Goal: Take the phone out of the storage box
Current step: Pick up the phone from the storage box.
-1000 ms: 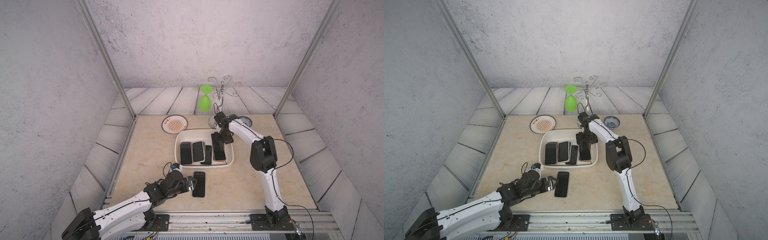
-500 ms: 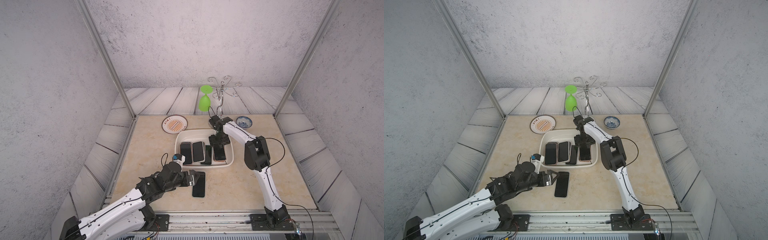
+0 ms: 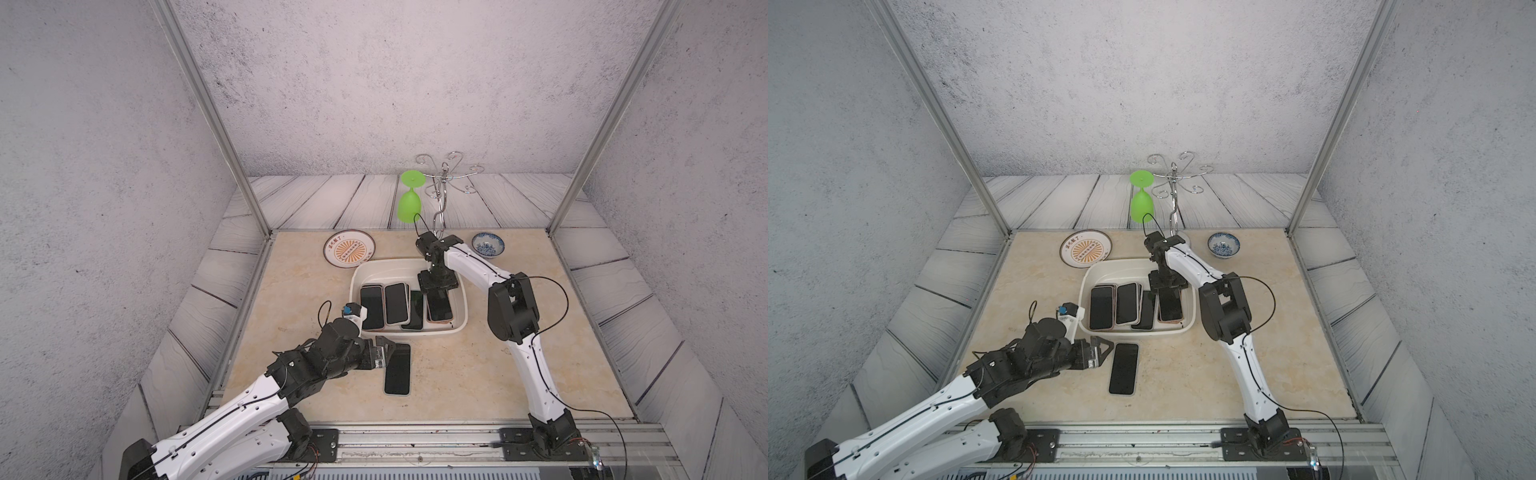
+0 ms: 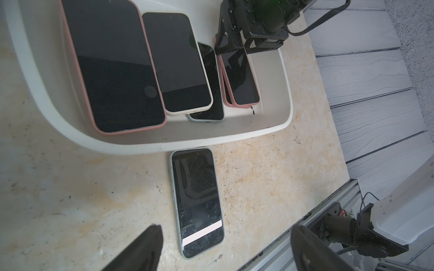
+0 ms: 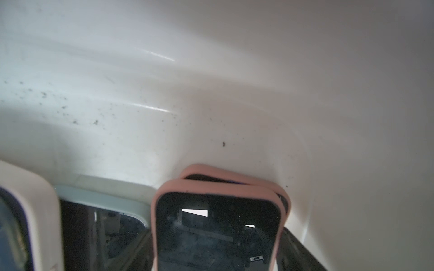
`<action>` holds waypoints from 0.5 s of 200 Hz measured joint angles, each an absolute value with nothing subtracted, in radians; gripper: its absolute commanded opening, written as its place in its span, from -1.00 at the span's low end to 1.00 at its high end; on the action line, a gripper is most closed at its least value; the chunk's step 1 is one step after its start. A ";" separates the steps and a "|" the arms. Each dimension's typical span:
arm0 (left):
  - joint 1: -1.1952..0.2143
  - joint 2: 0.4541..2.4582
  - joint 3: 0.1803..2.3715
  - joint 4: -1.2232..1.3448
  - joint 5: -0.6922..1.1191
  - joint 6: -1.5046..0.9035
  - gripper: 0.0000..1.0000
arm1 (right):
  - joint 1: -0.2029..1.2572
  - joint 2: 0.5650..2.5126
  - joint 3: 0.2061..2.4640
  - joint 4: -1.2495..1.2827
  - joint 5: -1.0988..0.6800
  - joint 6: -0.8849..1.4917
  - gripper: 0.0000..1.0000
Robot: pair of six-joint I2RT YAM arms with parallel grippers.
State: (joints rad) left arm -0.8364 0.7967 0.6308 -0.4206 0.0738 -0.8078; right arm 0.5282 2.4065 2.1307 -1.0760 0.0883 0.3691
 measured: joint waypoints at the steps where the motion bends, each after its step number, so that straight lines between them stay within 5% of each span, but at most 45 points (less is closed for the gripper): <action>1: -0.836 0.797 0.631 -0.421 0.074 -0.807 0.82 | 0.529 2.407 2.130 -1.076 0.088 0.369 -0.56; 55: -0.822 0.799 0.632 -0.395 0.076 -0.737 0.83 | 0.528 2.349 2.074 -1.068 0.084 0.365 -0.97; 100: -0.799 0.883 0.672 -0.272 0.097 -0.670 0.84 | 0.529 2.228 2.093 -1.119 0.072 0.349 -1.00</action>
State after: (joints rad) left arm -0.7994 0.8833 0.6716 -0.2722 0.0975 -0.6697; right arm 0.5289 2.2276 2.0933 -1.1191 0.0723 0.3489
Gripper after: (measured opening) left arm 0.917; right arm 0.773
